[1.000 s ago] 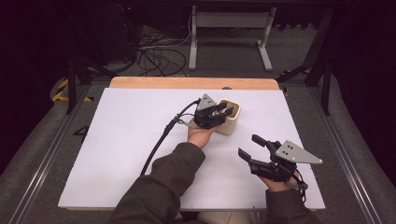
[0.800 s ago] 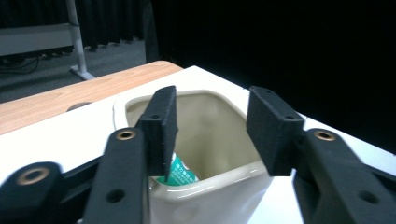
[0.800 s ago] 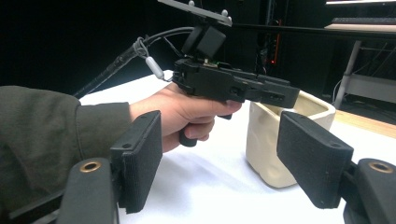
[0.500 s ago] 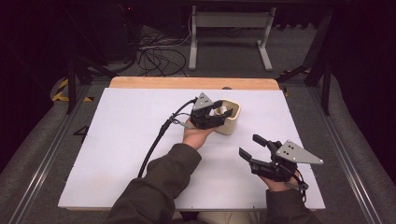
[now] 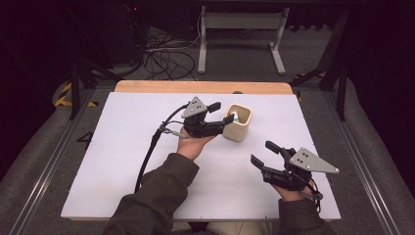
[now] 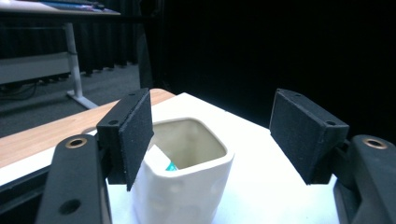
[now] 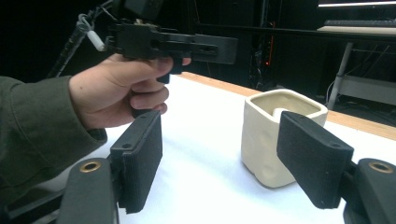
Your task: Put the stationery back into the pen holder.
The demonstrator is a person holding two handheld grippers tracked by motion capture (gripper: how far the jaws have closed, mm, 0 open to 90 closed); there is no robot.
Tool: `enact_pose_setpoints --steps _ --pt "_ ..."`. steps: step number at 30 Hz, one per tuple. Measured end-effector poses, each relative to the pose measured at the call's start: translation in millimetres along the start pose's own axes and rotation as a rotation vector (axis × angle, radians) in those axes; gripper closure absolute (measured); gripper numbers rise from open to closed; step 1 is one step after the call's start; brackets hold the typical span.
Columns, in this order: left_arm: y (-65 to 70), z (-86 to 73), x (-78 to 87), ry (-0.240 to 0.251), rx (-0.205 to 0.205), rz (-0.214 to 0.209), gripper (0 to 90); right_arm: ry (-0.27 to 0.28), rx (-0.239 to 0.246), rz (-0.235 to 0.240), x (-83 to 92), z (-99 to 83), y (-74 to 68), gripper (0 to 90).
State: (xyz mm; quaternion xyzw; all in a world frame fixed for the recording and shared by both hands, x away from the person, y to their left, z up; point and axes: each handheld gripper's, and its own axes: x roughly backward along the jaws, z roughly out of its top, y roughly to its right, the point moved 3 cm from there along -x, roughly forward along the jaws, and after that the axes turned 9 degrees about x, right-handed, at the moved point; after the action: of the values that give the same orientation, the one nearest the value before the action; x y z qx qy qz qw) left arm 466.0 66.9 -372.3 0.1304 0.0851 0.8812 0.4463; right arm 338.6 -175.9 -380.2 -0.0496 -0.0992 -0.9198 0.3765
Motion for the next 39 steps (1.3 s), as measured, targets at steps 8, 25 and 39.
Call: enact_pose_setpoints --steps 8,25,39 --pt "0.8 0.0 17.3 0.0 -0.023 0.004 26.4 0.004 -0.01 -0.009 0.8 0.0 0.6 32.0" --pt "5.8 3.2 59.9 0.009 -0.066 0.027 19.6 -0.001 -0.01 -0.021 0.8 -1.5 2.7 31.8" --pt "1.1 -4.5 88.7 -0.005 -0.067 0.061 17.6 0.001 -0.011 -0.025 0.3 -1.7 3.7 30.7"
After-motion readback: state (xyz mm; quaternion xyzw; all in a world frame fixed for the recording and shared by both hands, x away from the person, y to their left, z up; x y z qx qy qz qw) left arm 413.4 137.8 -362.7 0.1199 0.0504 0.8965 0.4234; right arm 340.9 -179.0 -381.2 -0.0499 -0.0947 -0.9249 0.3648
